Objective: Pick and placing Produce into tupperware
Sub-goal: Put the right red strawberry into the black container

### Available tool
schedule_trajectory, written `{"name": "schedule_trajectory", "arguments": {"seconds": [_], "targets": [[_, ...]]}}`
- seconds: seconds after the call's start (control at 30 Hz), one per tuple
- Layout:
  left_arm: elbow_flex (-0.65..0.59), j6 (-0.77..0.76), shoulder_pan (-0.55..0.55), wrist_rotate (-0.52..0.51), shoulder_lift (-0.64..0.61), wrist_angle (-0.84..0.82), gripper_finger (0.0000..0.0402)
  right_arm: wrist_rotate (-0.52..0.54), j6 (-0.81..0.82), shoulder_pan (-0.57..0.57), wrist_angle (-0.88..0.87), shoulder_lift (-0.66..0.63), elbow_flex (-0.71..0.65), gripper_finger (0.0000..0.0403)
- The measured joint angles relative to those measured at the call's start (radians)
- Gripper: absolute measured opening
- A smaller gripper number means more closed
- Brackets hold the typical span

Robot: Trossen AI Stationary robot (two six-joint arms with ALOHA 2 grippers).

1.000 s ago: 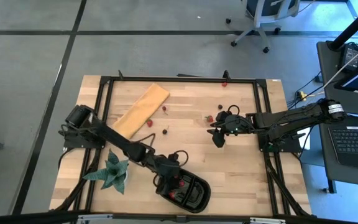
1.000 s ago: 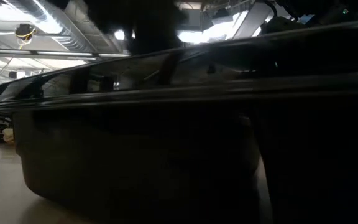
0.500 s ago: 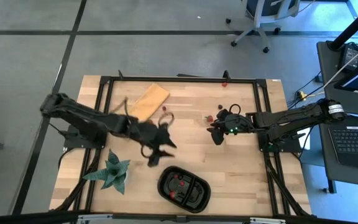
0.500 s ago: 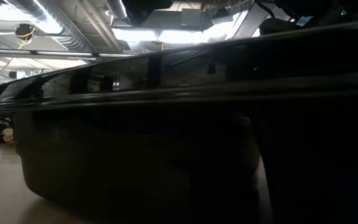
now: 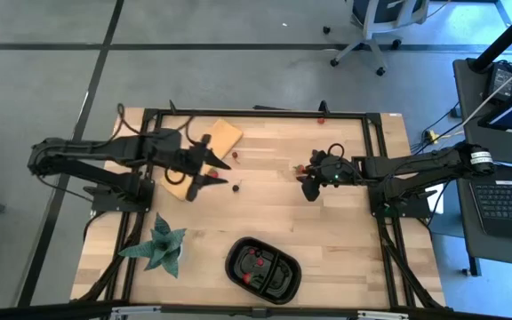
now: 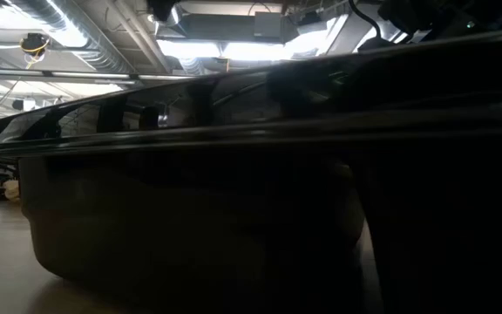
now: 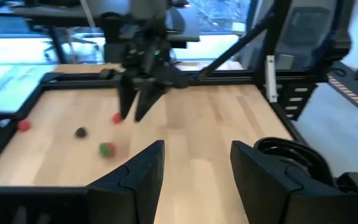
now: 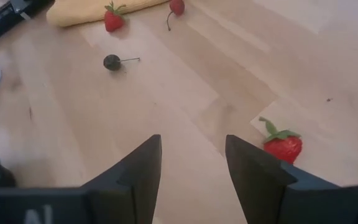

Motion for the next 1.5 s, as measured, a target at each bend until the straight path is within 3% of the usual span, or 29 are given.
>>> {"name": "schedule_trajectory", "arguments": {"seconds": [0.3, 0.57, 0.87, 1.1, 1.27, 1.5], "targets": [[-0.267, -0.032, 0.075, -0.001, -0.221, 0.121, 0.0178, 0.001, -0.104, -0.012, -0.004, 0.000, 0.000, 0.0181], [-0.449, -0.056, 0.084, -0.001, -0.324, 0.239, 0.0178, 0.000, -0.128, -0.050, -0.035, 0.000, 0.010, 0.0181], [-0.629, -0.139, 0.117, -0.001, -0.383, 0.418, 0.0178, -0.001, -0.212, -0.096, -0.311, 0.093, 0.252, 0.0181], [-0.729, -0.213, 0.150, -0.001, -0.413, 0.441, 0.0178, -0.001, -0.224, -0.117, -0.434, 0.227, 0.395, 0.0181], [-0.766, -0.220, 0.153, -0.001, -0.413, 0.439, 0.0178, -0.036, -0.070, -0.170, -0.536, 0.307, 0.406, 0.0181], [-0.766, -0.220, 0.153, -0.002, -0.414, 0.460, 0.0178, -0.065, -0.049, -0.209, -0.515, 0.426, 0.406, 0.0181]]}}
